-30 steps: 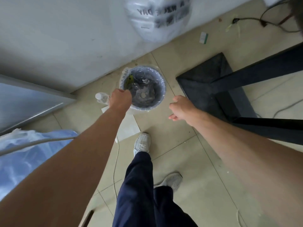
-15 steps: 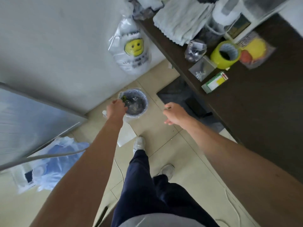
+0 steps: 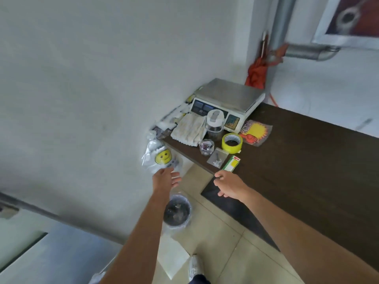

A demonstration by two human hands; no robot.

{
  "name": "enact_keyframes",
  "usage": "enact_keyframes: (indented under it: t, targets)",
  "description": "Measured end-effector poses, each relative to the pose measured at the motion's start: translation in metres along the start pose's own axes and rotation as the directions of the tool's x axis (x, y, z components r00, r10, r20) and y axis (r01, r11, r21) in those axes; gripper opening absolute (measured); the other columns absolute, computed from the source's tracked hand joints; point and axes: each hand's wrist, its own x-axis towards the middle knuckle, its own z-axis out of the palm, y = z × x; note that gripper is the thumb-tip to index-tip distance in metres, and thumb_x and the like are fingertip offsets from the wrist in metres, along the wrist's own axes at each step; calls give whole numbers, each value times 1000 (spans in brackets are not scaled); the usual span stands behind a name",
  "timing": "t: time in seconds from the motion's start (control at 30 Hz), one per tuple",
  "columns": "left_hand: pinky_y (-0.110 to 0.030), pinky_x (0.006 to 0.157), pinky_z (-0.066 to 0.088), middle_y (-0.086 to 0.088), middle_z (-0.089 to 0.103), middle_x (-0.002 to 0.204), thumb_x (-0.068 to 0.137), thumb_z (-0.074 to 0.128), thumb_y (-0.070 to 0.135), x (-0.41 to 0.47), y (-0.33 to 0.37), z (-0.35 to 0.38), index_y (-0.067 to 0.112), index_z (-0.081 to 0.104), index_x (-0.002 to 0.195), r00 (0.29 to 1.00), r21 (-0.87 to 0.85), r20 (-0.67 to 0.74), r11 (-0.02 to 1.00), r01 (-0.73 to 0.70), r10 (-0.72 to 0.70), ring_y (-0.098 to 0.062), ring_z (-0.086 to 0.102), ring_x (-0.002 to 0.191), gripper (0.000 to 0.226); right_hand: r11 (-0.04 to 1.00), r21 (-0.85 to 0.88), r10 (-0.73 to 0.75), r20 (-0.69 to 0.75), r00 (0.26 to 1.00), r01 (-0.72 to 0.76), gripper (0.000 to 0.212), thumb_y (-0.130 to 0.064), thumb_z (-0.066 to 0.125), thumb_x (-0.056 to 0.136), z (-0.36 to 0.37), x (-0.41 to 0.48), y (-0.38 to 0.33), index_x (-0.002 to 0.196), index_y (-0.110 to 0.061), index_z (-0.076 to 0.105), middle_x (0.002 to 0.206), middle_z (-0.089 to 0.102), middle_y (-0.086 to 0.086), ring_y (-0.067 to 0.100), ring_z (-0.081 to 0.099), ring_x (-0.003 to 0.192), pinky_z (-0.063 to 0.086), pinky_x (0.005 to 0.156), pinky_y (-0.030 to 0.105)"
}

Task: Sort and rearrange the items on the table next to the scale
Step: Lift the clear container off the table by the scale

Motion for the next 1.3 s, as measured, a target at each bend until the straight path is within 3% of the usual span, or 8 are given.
enact_keyframes:
  t: [0.17, 0.4, 0.53, 0.7, 0.87, 1.0, 1.17, 1.3]
  targets:
    - [-40, 78, 58, -15, 75, 93, 97, 54, 13, -12, 38, 38, 3, 66, 115, 995, 5, 57, 997, -83, 83, -30, 72, 78, 24, 999, 15, -41, -84, 996, 42, 38, -26, 46, 97, -46, -17, -7, 134, -20, 51, 104, 61, 0, 17, 73, 79, 58, 86, 37]
    - [-39, 80, 59, -13, 75, 91, 98, 57, 13, -5, 68, 80, 4, 66, 107, 978, 37, 147, 987, -156, 149, -27, 72, 79, 15, 999, -10, -52, -142, 988, 52, 40, -27, 46, 95, -87, 6, -24, 132, -12, 53, 114, 65, 9, 27, 71, 93, 56, 91, 45]
    - [-43, 87, 58, -13, 73, 94, 98, 54, 11, 32, 92, 105, 3, 66, 109, 974, 67, 175, 986, -156, 142, -30, 72, 88, 18, 997, 22, -71, -168, 983, 76, 47, -27, 48, 94, -107, 33, -37, 140, -18, 49, 104, 70, 8, 19, 74, 80, 59, 80, 39]
    - [-45, 90, 58, -13, 73, 94, 96, 58, 13, 91, 114, 142, 5, 67, 105, 970, 110, 199, 980, -165, 140, -31, 72, 93, 15, 998, -55, -52, -211, 976, 41, 38, -14, 45, 92, -129, 73, -51, 124, 3, 58, 97, 71, 18, 31, 71, 81, 54, 70, 37]
    - [-41, 87, 55, -9, 72, 100, 96, 55, 20, 140, 124, 177, 15, 67, 96, 958, 218, 224, 949, -228, 179, -26, 67, 95, 13, 999, -48, -17, -250, 968, 5, 37, -22, 49, 95, -147, 119, -64, 128, -8, 59, 123, 64, 13, 28, 65, 107, 52, 91, 41]
    - [-35, 81, 49, -7, 69, 115, 93, 52, 22, 165, 125, 190, 19, 65, 116, 946, 316, 252, 907, -277, 201, -21, 60, 94, 26, 999, -22, 26, -243, 970, -32, 38, -22, 47, 98, -148, 153, -75, 130, -5, 59, 124, 64, 15, 28, 61, 110, 48, 95, 40]
    - [-43, 105, 46, -4, 58, 136, 97, 57, 32, 187, 124, 200, 15, 55, 140, 946, 376, 295, 894, -243, 133, -26, 55, 123, 46, 998, 32, 55, -245, 968, -49, 59, -27, 51, 97, -133, 180, -76, 152, -12, 35, 146, 52, 8, 27, 54, 125, 42, 95, 34]
    - [-47, 108, 46, -7, 56, 140, 95, 59, 33, 198, 126, 211, 16, 52, 142, 939, 416, 340, 887, -201, 53, -26, 54, 123, 51, 995, 78, 81, -203, 976, -66, 72, -25, 55, 96, -133, 189, -77, 158, -14, 21, 157, 38, 6, 27, 42, 139, 36, 104, 34]
